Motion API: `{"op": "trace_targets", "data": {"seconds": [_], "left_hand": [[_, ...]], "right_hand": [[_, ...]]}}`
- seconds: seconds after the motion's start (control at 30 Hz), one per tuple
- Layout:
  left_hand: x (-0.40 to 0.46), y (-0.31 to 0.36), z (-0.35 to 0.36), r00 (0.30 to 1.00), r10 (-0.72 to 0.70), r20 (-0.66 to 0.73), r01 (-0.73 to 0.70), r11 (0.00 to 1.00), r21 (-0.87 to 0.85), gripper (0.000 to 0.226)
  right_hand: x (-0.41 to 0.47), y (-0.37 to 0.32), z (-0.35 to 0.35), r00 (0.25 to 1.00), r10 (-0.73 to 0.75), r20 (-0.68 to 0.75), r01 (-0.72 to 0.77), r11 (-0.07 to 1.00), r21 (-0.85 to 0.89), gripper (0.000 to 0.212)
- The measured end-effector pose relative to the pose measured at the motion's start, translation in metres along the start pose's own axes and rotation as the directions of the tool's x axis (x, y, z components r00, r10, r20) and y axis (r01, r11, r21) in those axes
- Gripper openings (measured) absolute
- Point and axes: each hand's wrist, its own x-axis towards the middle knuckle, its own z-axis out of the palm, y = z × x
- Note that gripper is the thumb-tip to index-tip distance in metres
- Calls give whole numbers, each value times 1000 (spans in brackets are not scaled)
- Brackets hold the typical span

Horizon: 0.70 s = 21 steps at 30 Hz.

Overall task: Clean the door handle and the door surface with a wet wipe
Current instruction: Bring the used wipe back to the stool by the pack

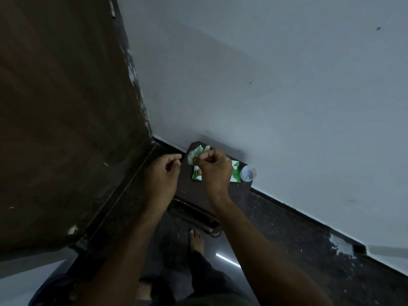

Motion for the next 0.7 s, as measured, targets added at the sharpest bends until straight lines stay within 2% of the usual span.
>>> {"op": "trace_targets", "data": {"seconds": [0.1,0.2,0.37,0.53,0.7], "left_hand": [[1,-3,1,997,-51,-59,50,999,-18,25],[-5,-21,-10,989,-100,-112,102,995,17,26],[-41,-74,-46,950,-201,-237,213,977,28,25],[-90,-127,-92,845,-357,-399,352,932,-88,22],[-152,-185,-145,721,-440,-536,435,889,-146,22]], "right_hand": [[1,0,2,997,-30,75,30,1000,-2,31],[-4,4,15,986,-15,165,15,1000,2,25],[-36,23,61,938,20,346,14,995,-94,27],[-93,33,118,831,44,555,94,972,-217,32],[-174,45,174,688,108,718,176,935,-309,26]]}}
